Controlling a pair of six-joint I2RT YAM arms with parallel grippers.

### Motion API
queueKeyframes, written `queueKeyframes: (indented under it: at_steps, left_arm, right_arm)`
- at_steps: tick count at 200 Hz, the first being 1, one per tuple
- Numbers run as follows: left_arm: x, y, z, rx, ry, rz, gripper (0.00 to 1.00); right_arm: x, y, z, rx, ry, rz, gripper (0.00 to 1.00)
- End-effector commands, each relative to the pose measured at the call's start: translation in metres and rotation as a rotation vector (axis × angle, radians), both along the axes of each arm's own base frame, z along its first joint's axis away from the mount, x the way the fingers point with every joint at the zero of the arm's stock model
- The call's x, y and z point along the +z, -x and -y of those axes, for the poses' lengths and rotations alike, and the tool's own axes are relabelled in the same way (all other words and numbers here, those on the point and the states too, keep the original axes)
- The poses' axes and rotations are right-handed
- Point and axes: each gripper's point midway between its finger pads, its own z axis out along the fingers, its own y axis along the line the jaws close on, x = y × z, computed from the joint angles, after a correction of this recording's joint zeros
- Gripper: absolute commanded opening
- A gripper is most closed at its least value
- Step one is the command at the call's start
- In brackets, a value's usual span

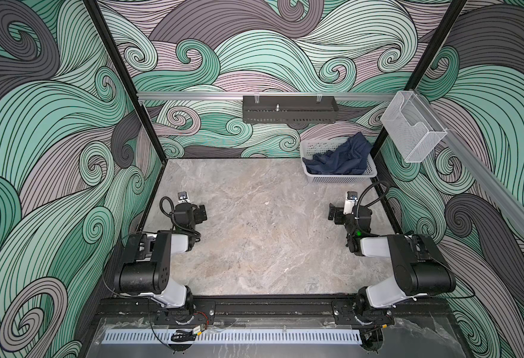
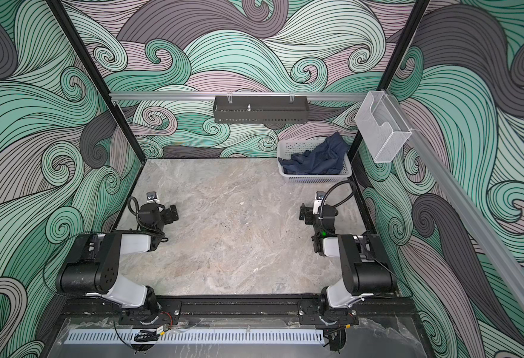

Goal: Fold and stack the trousers
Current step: Pick up the trousers from the basket.

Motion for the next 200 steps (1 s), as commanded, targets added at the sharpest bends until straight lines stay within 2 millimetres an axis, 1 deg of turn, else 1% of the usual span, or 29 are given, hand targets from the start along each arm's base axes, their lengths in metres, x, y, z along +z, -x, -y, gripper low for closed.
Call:
queueKeyframes:
  at_steps: [1,33,42,49,51,54,58,61,66,68,72,79,87,90,92,96,100,103,107,119,128,130,134,150,156,162,184,186,200]
  left_arm:
    - [0.013,-0.007,0.003,-0.014,-0.007,0.032,0.99]
    - [0.013,-0.006,0.004,-0.017,-0.008,0.038,0.99]
    - [0.017,-0.005,0.002,-0.011,-0.023,0.051,0.99]
    - [0.029,-0.006,0.0,0.0,-0.044,0.077,0.99]
    - [0.033,-0.006,-0.001,0.003,-0.051,0.083,0.99]
    - [0.039,-0.006,-0.002,0.015,-0.063,0.088,0.99]
    - [0.043,-0.006,-0.003,0.026,-0.071,0.073,0.99]
    - [0.056,-0.005,-0.004,0.036,-0.073,0.079,0.99]
    - [0.068,-0.003,-0.008,0.077,-0.059,0.057,0.99]
    - [0.069,0.0,-0.01,0.104,-0.042,0.037,0.99]
    - [0.08,0.004,-0.017,0.184,0.013,0.033,0.99]
    - [0.099,0.005,-0.023,0.25,0.076,0.034,0.99]
    - [0.119,-0.001,-0.016,0.226,0.121,0.026,0.98]
    - [0.122,-0.003,-0.012,0.205,0.133,0.012,0.97]
    - [0.13,-0.006,-0.009,0.188,0.142,0.016,0.97]
    - [0.137,-0.009,-0.004,0.163,0.159,0.0,0.96]
    - [0.144,-0.012,0.002,0.133,0.177,-0.019,0.94]
    - [0.15,-0.013,0.006,0.114,0.192,-0.032,0.94]
    - [0.156,-0.013,0.011,0.094,0.215,-0.055,0.94]
    - [0.169,-0.008,0.021,0.079,0.281,-0.126,0.94]
    - [0.176,-0.002,0.028,0.06,0.309,-0.169,0.94]
    - [0.173,0.0,0.029,0.058,0.315,-0.184,0.93]
    - [0.176,0.003,0.032,0.047,0.33,-0.194,0.93]
    - [0.182,0.011,0.047,-0.025,0.377,-0.205,0.93]
    - [0.182,0.015,0.05,-0.032,0.392,-0.204,0.93]
    - [0.182,0.019,0.052,-0.036,0.403,-0.201,0.93]
    - [0.18,0.032,0.058,-0.058,0.425,-0.193,0.94]
    - [0.18,0.033,0.058,-0.06,0.429,-0.196,0.94]
    - [0.176,0.037,0.064,-0.074,0.45,-0.224,0.94]
  right_arm:
    - [0.007,-0.004,0.0,-0.007,0.008,0.018,0.99]
    - [0.007,-0.005,0.002,-0.001,-0.006,0.017,0.99]
    - [0.017,-0.006,0.007,-0.035,-0.004,0.053,0.99]
    - [0.026,-0.005,0.013,-0.072,0.0,0.039,0.98]
    - [0.033,-0.005,0.015,-0.083,-0.002,0.043,0.98]
    - [0.033,-0.004,0.018,-0.106,0.001,0.007,0.97]
    - [0.045,-0.003,0.022,-0.128,0.0,-0.004,0.97]
    - [0.053,-0.002,0.025,-0.15,-0.012,-0.01,0.97]
    - [0.069,-0.001,0.029,-0.185,-0.059,0.006,0.98]
    - [0.074,-0.001,0.03,-0.194,-0.08,0.013,0.97]
    - [0.085,0.0,0.031,-0.21,-0.125,0.031,0.97]
    - [0.104,-0.002,0.03,-0.224,-0.185,0.052,0.95]
    - [0.12,-0.003,0.027,-0.234,-0.239,0.03,0.92]
    - [0.123,-0.003,0.026,-0.239,-0.25,0.01,0.92]
    - [0.126,-0.003,0.025,-0.244,-0.257,-0.001,0.92]
    - [0.133,-0.004,0.025,-0.255,-0.271,-0.015,0.93]
    - [0.135,-0.004,0.023,-0.257,-0.284,-0.046,0.98]
    - [0.137,-0.005,0.021,-0.253,-0.291,-0.061,0.99]
    - [0.144,-0.006,0.018,-0.242,-0.3,-0.082,0.99]
    - [0.153,-0.007,0.015,-0.247,-0.306,-0.138,0.99]
    - [0.16,-0.007,0.016,-0.259,-0.305,-0.177,0.99]
    - [0.162,-0.008,0.016,-0.261,-0.304,-0.178,0.99]
    - [0.162,-0.006,0.016,-0.268,-0.301,-0.209,0.99]
    - [0.169,-0.01,0.017,-0.281,-0.29,-0.269,0.99]
    - [0.175,-0.014,0.017,-0.284,-0.292,-0.279,0.99]
    - [0.175,-0.016,0.017,-0.29,-0.292,-0.303,0.99]
    - [0.173,-0.039,0.017,-0.32,-0.311,-0.367,0.99]
    - [0.168,-0.041,0.017,-0.325,-0.311,-0.383,0.99]
    - [0.159,-0.062,0.018,-0.356,-0.333,-0.422,0.99]
